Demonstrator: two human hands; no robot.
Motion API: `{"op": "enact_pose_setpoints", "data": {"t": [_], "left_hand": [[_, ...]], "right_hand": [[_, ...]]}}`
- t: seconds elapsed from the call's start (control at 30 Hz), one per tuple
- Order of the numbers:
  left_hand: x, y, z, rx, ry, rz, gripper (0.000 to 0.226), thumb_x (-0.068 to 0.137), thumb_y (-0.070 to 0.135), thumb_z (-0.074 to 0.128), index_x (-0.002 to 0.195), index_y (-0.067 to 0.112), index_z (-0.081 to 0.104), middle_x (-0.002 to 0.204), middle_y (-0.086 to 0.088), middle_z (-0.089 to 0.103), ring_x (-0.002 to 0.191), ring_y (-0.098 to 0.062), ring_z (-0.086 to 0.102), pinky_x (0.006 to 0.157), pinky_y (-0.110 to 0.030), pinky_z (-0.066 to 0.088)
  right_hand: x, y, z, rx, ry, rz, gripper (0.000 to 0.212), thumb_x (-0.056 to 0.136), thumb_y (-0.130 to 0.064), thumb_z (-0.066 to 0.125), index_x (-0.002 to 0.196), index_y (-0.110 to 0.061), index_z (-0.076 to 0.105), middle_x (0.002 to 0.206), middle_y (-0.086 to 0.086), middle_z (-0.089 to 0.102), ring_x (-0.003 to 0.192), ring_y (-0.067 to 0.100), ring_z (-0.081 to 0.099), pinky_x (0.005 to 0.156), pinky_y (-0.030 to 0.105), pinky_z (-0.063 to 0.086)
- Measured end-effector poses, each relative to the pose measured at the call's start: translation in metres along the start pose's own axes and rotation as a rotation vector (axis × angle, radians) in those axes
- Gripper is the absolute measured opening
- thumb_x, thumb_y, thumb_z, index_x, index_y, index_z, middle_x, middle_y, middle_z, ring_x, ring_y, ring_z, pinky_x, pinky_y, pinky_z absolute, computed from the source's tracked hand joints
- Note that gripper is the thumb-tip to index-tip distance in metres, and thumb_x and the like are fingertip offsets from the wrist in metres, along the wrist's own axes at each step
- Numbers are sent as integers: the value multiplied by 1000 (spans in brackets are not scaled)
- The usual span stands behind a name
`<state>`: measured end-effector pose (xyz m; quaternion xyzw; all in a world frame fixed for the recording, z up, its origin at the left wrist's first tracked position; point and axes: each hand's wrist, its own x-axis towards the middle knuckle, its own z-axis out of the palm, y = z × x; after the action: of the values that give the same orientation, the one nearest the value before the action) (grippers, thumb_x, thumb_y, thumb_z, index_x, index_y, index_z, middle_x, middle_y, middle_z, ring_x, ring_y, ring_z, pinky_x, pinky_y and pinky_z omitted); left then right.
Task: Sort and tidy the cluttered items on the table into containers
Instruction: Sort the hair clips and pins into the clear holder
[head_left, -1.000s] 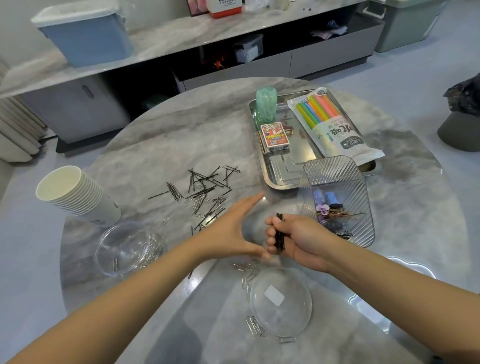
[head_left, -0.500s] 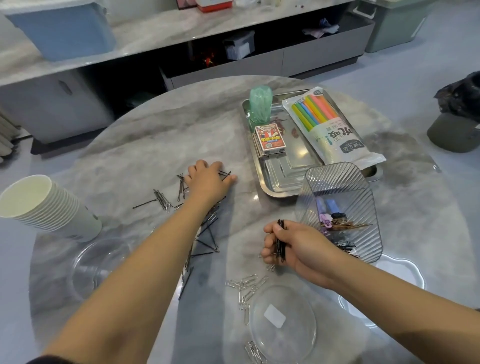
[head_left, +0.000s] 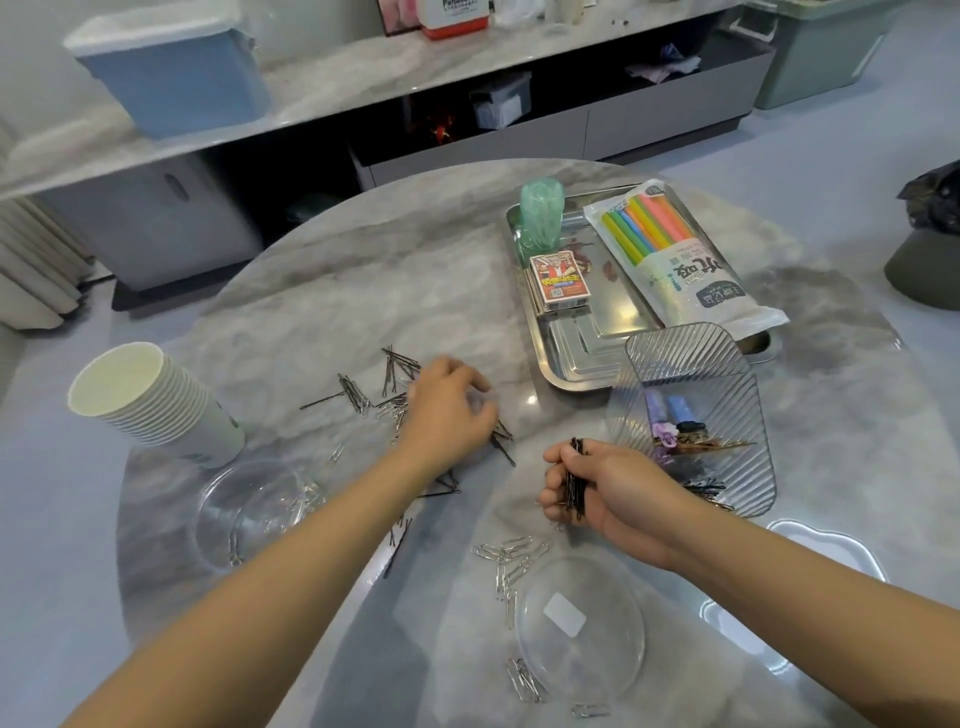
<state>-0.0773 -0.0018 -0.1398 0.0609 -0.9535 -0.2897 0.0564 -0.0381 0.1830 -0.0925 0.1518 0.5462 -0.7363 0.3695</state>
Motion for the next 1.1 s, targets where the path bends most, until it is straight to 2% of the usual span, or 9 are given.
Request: {"op": "enact_pose_setpoints", "data": {"t": [0.1,0.17,0.27,0.4,0.57,0.67,0.8,0.97,1.1], "left_hand": [[21,-13,-20,150,-71,-397,56,88,35,52,139,17,37,151,-18,18,140,-35,14,114,-44,15],[28,-24,-21,196,-198,-508,65,91,45,45,146,20,22,155,-24,0,142,-42,-1,116,-50,4],[25,-27,-8,229,-251,-371,67,95,50,38,150,19,16,157,-20,-5,143,-41,-8,116,-51,-3],[2,-15,8,241,-298,-41,61,98,39,38,149,11,19,158,-12,5,145,-31,-1,118,-47,3],[-36,0,0,118,-446,141,54,100,21,39,150,14,20,159,-7,6,147,-20,0,118,-29,-1],[-57,7,-10,108,-481,183,50,99,21,43,147,16,31,158,-2,16,146,-15,8,114,-21,3],[-74,13,-19,21,-366,138,43,90,13,54,133,16,51,139,1,47,132,-17,40,109,-24,28],[-66,16,-16,266,-445,83,80,77,35,72,144,22,32,144,2,35,134,-18,27,110,-33,21],[-49,20,-9,195,-416,98,55,73,26,78,123,18,56,119,-2,51,115,-19,45,98,-27,35]], "right_hand": [[-2,1,0,-5,-6,5,21,101,-7,32,91,-3,50,64,11,50,54,22,54,45,27,47],[-2,0,-1,-6,0,8,20,101,-7,33,92,-2,51,64,11,50,54,22,55,46,28,47],[-2,-3,-1,-10,13,7,20,101,-7,33,93,-2,50,64,11,49,54,22,54,47,28,48],[-3,-3,-1,-16,23,4,21,101,-7,32,91,-3,50,64,10,49,55,21,53,48,27,48],[-9,-2,4,-42,5,-6,21,102,-7,30,91,-4,48,65,10,48,57,22,52,51,29,45],[-13,-1,5,-51,3,-4,20,102,-8,30,93,-4,47,65,9,48,57,21,52,52,28,46],[-16,-1,5,-60,18,4,21,102,-8,29,92,-4,47,65,9,48,58,20,52,55,29,45],[-17,-2,2,-68,38,11,21,102,-8,30,92,-5,49,66,8,48,58,20,51,54,29,45],[-16,-4,0,-52,46,12,22,102,-8,30,91,-4,49,64,8,48,57,20,50,54,29,44]]}}
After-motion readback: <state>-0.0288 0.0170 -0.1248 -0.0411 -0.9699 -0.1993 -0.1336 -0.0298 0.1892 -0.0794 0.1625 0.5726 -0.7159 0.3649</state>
